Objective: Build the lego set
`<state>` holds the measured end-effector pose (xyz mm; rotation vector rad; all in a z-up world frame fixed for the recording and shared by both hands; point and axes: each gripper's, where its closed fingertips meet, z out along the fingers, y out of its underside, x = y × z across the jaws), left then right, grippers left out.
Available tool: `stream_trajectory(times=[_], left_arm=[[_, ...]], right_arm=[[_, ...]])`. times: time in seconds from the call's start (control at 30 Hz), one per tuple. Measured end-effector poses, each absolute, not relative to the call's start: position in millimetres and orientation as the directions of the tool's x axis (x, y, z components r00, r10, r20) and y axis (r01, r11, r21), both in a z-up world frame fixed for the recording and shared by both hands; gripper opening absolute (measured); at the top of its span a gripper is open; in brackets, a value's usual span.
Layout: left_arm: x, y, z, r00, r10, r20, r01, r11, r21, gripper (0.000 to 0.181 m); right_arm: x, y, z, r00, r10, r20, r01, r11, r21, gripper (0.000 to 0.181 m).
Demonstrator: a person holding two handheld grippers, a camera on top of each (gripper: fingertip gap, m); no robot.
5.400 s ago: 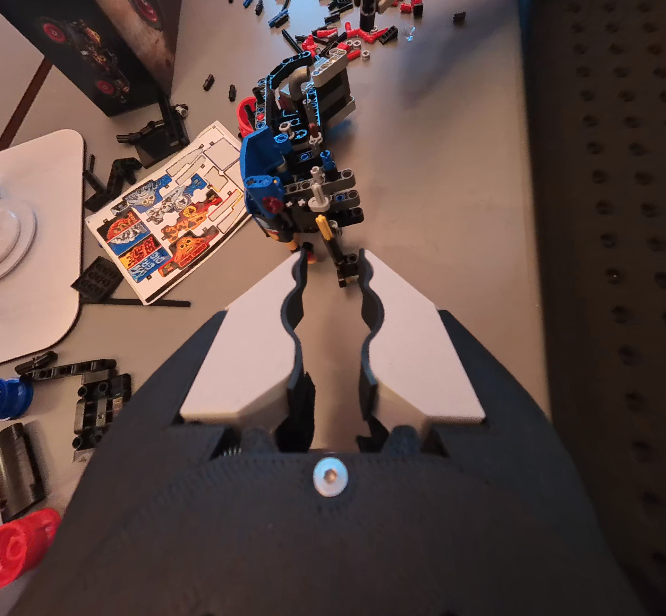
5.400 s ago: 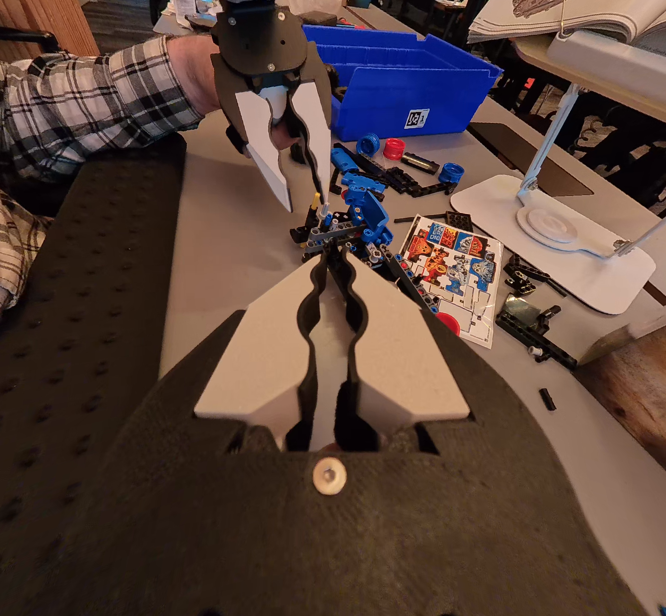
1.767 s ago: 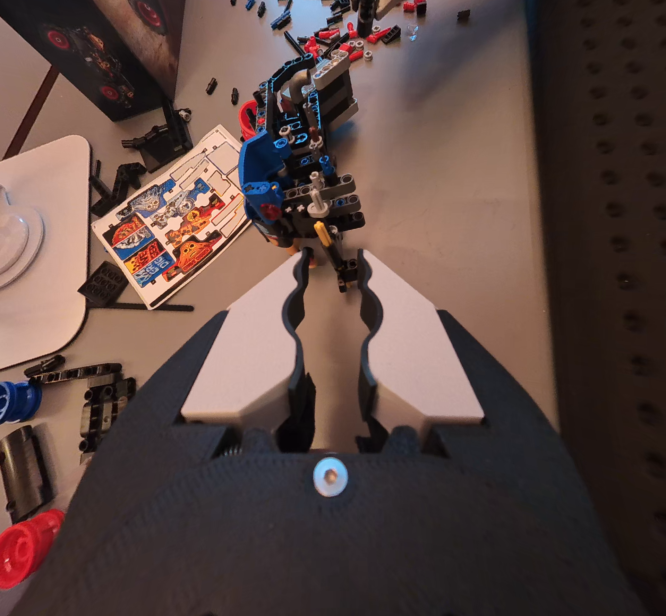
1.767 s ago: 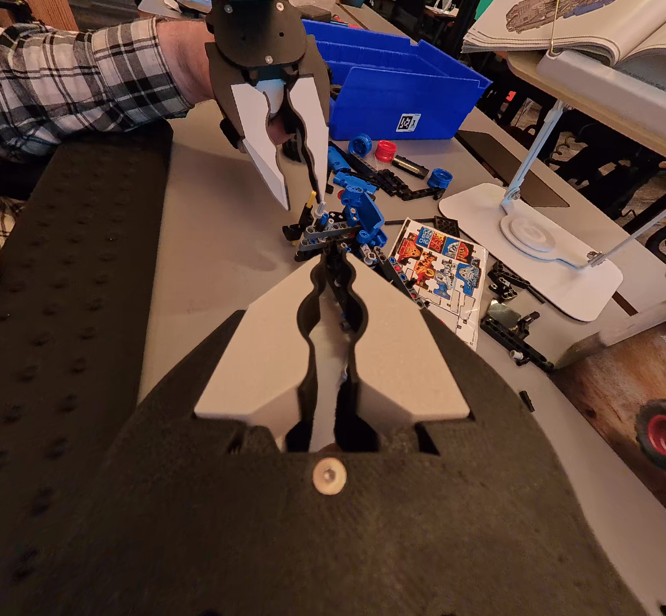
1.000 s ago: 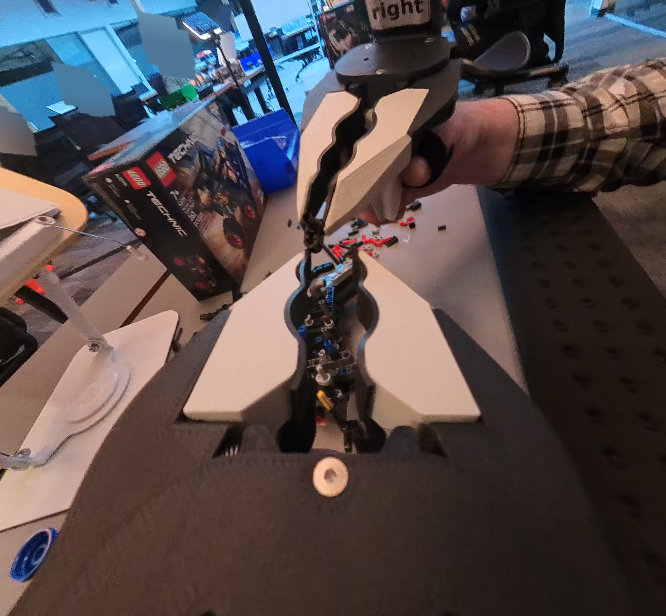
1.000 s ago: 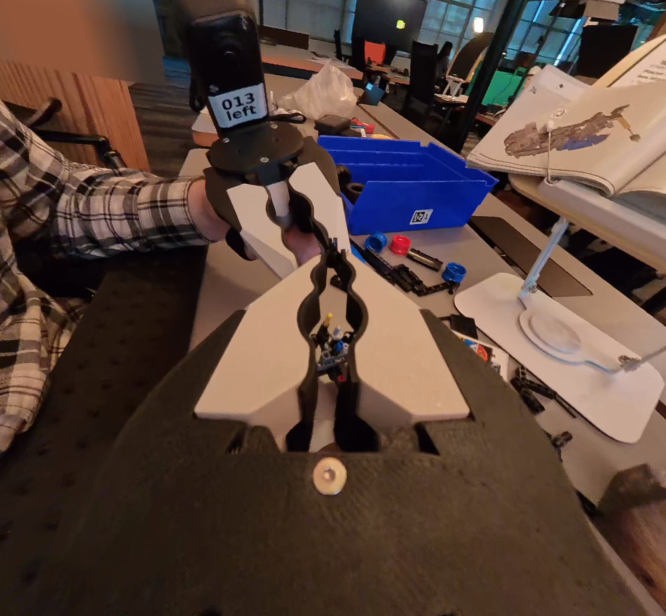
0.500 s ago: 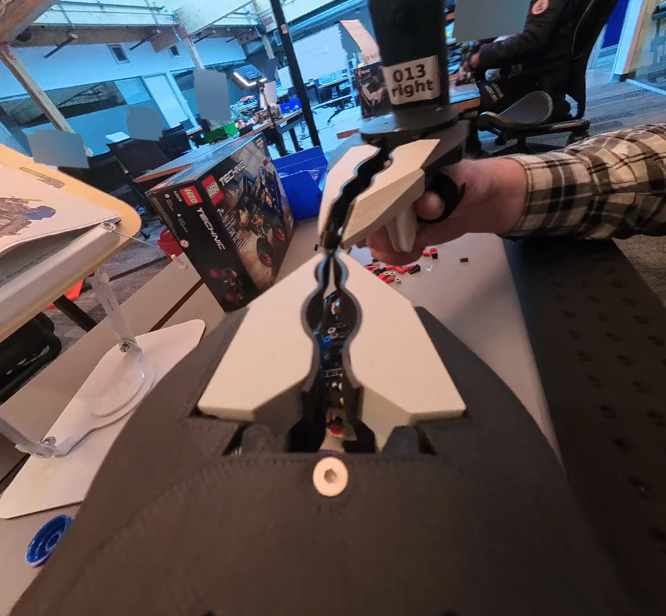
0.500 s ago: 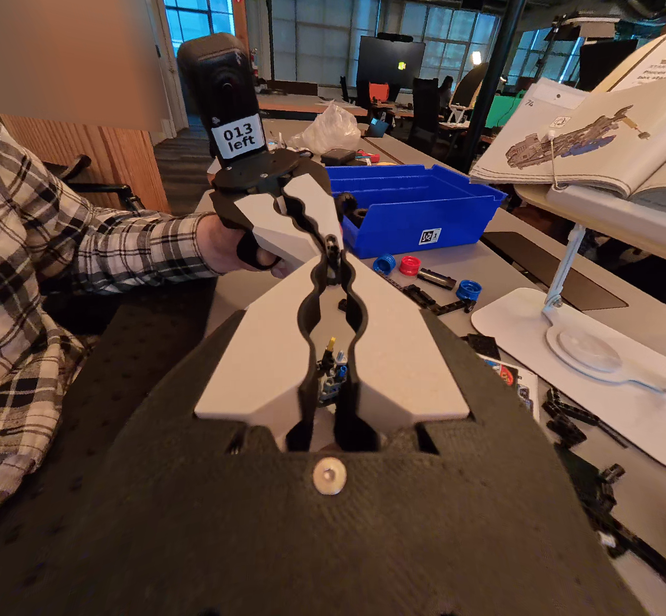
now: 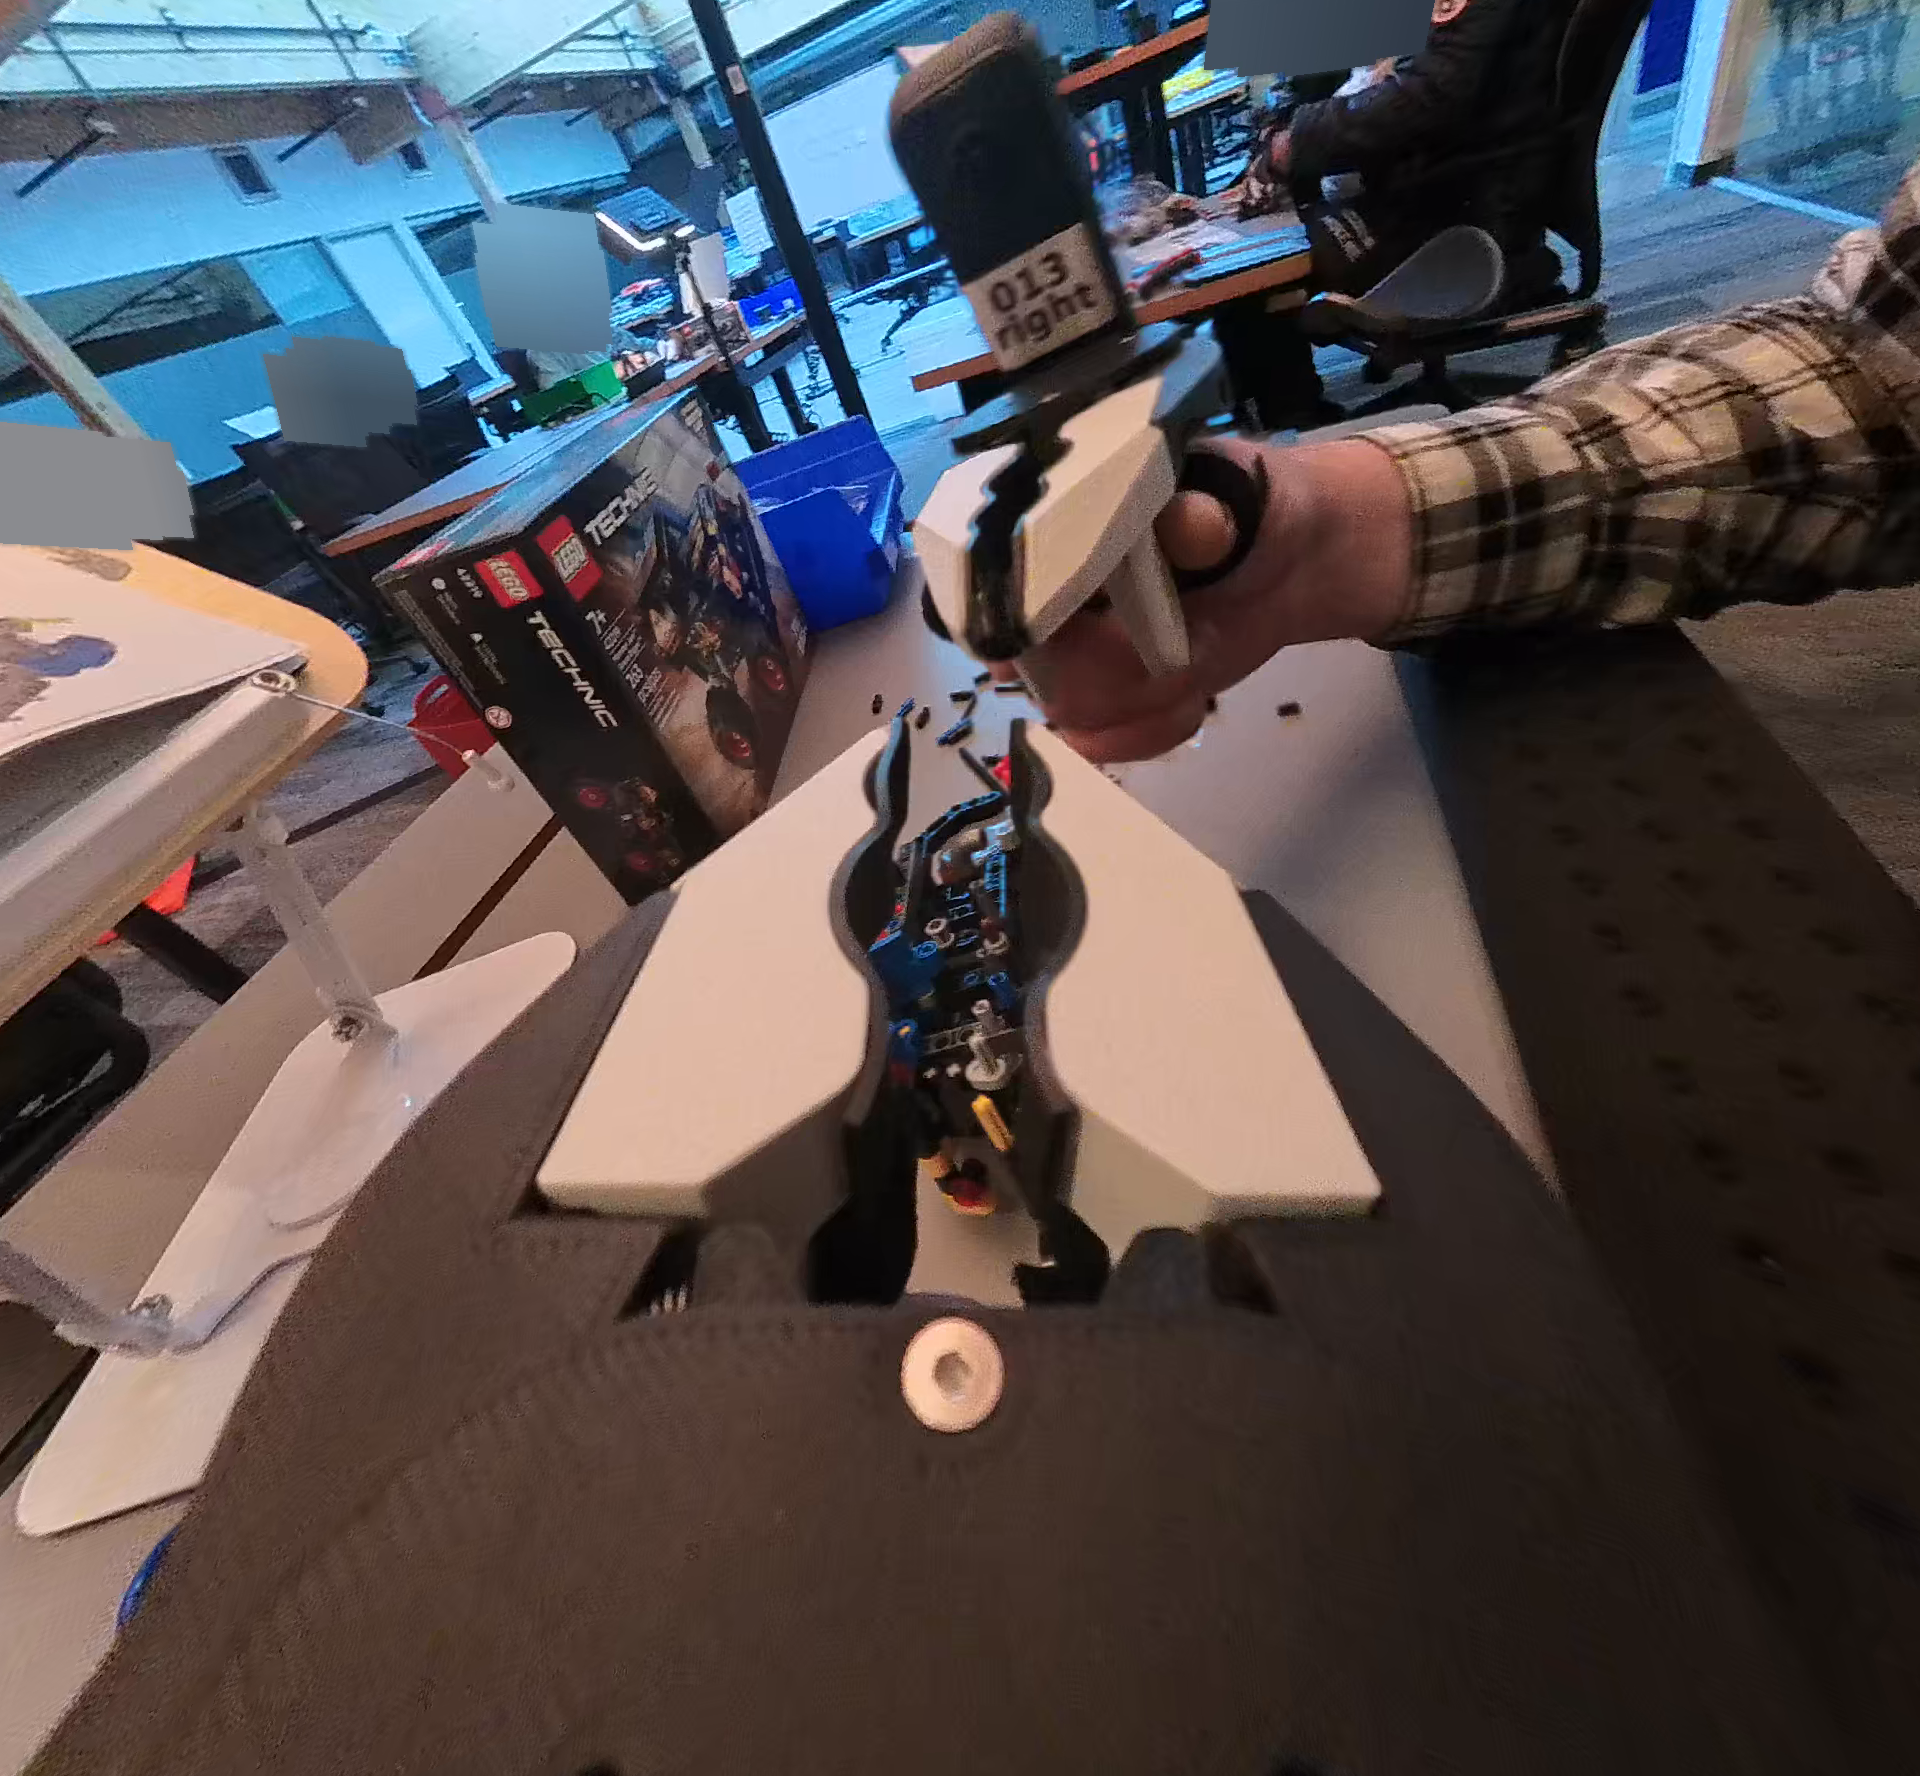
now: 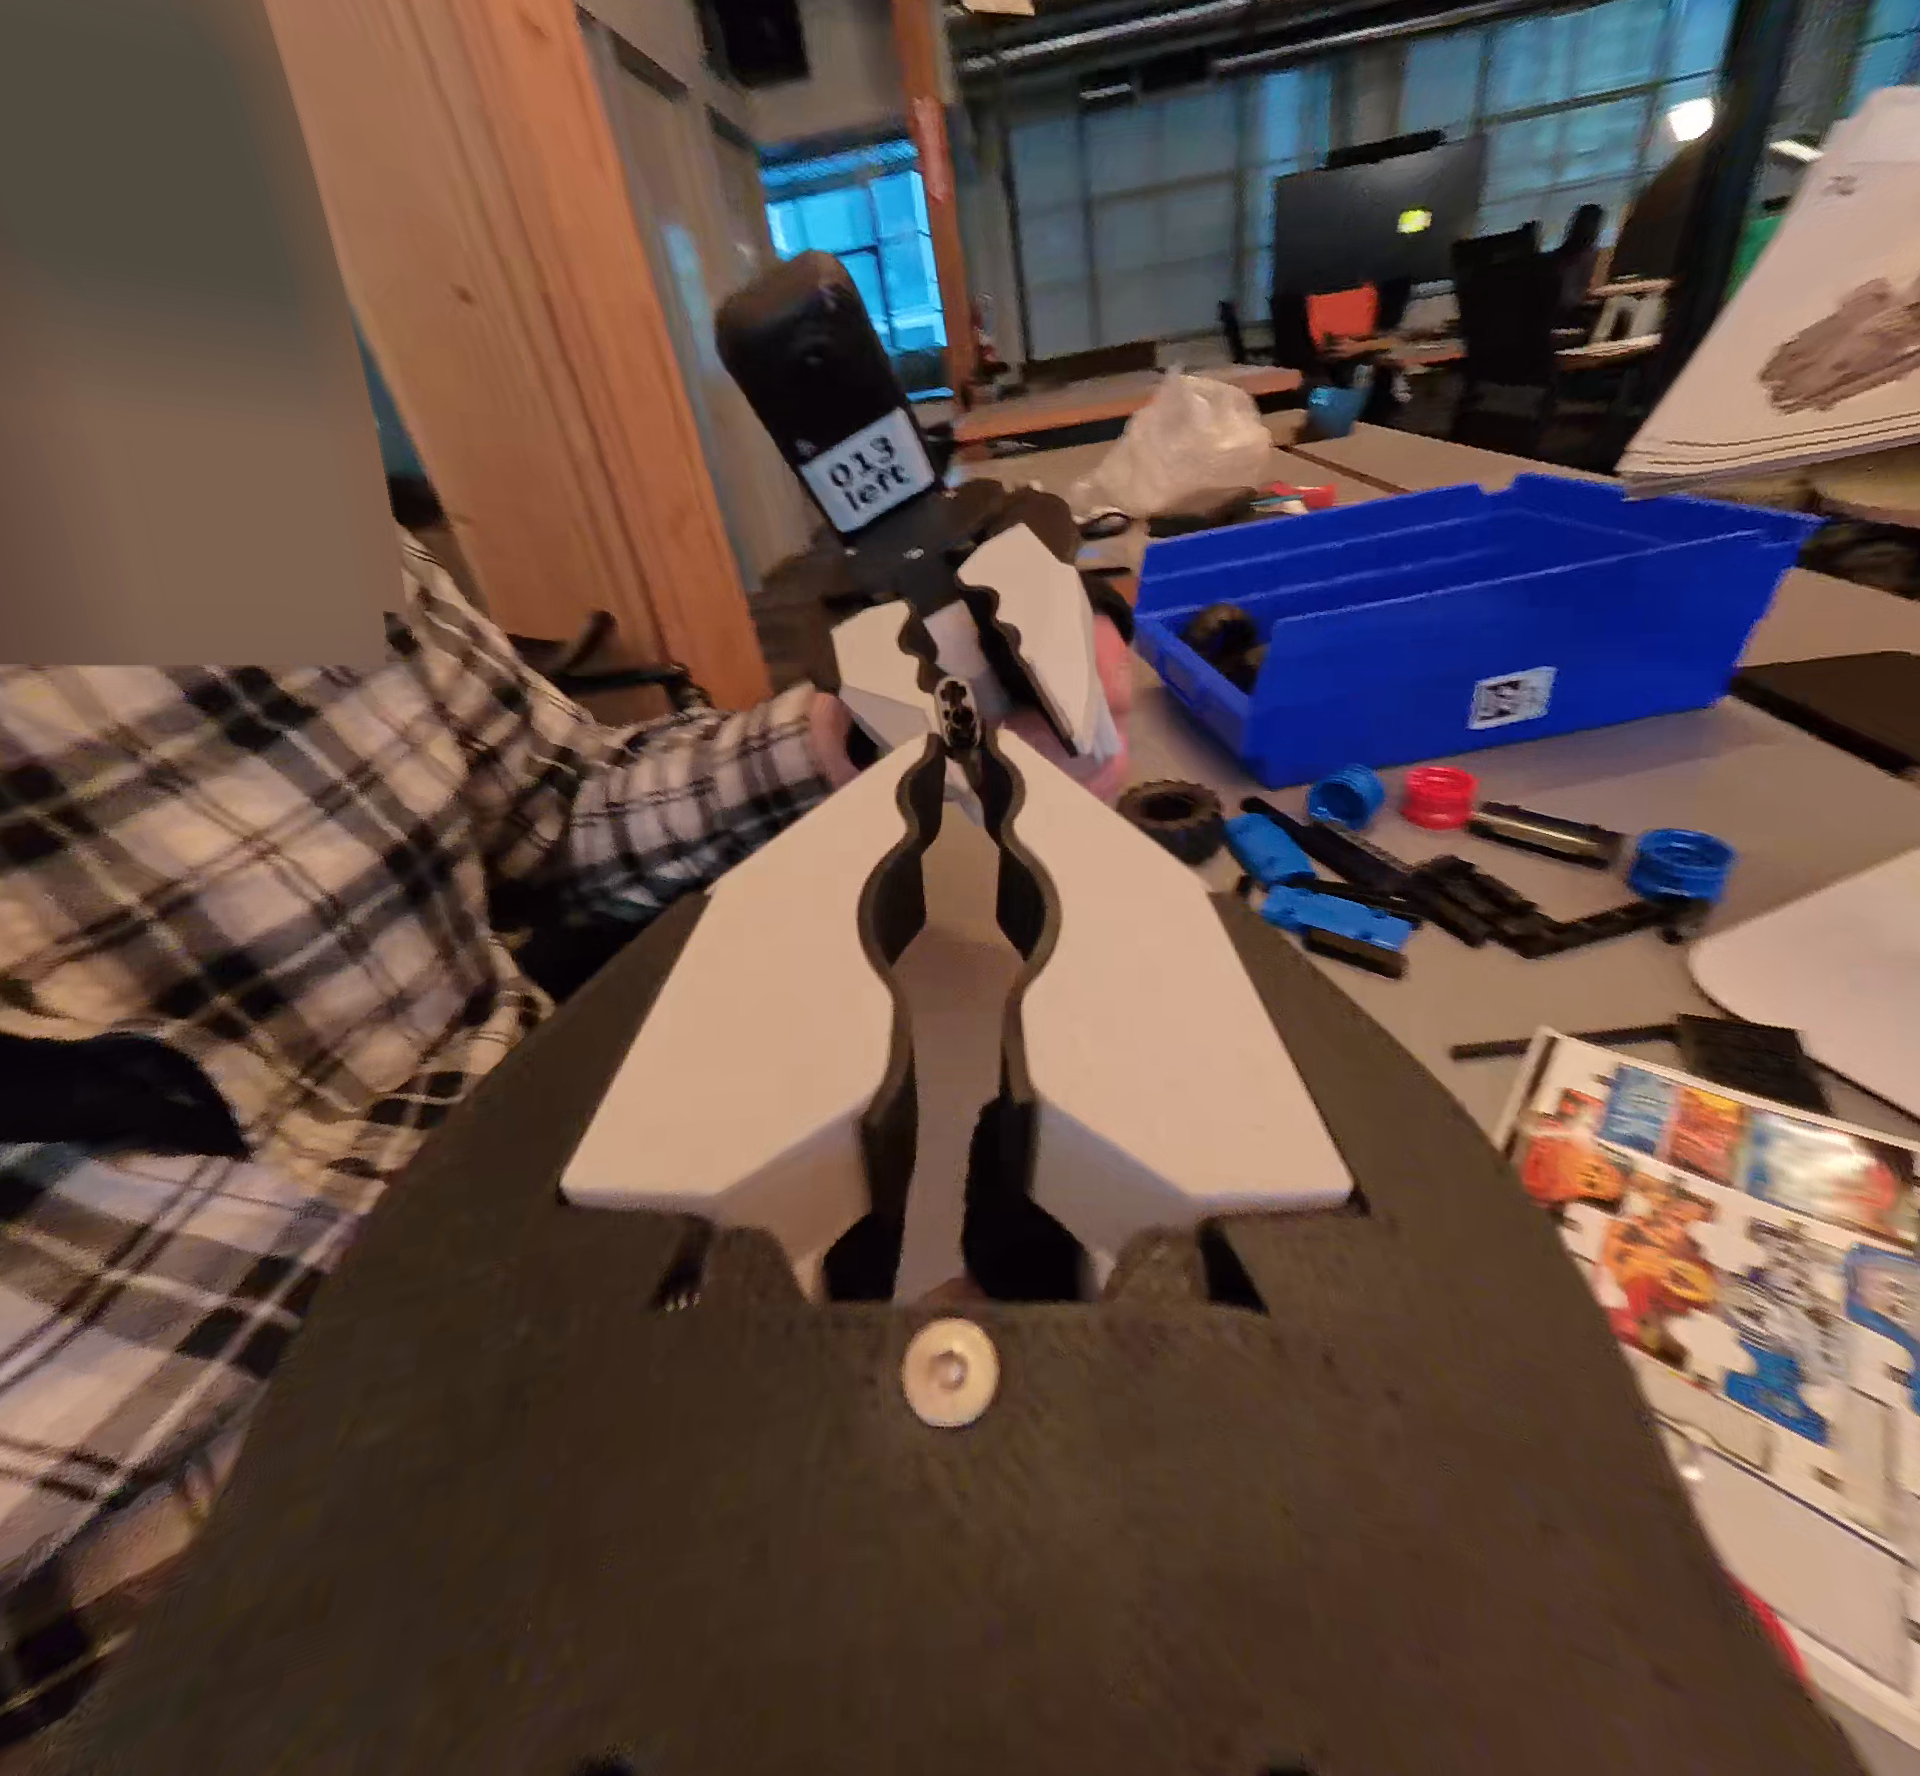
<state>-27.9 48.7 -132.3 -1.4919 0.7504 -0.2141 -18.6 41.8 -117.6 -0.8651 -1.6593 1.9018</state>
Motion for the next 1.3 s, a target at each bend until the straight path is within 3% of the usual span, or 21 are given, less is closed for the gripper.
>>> stream_trajectory(times=[0.23,0.43,0.6,0.9,1.3], left_arm=[[-6,38,-137,0.677,-0.644,-0.358,-0.358,0.136,-0.924,0.022],[-1,38,-133,0.676,-0.612,-0.410,-0.397,0.166,-0.903,0.007],[-1,42,-133,0.696,-0.606,-0.385,-0.368,0.159,-0.916,0.007],[1,42,-123,0.707,-0.683,-0.184,-0.147,0.113,-0.983,0.006],[-1,45,-124,0.727,-0.625,-0.285,-0.244,0.153,-0.958,0.005]], right_arm=[[-3,30,-123,-0.803,0.538,-0.255,0.157,-0.223,-0.962,0.005],[-8,31,-129,-0.778,0.585,-0.231,0.148,-0.187,-0.971,0.005],[-9,36,-129,-0.752,0.634,-0.180,0.113,-0.146,-0.983,0.005],[-10,36,-136,-0.697,0.717,-0.017,0.050,0.026,-0.998,0.005],[-13,41,-138,-0.633,0.769,0.089,0.011,0.124,-0.992,0.004]])
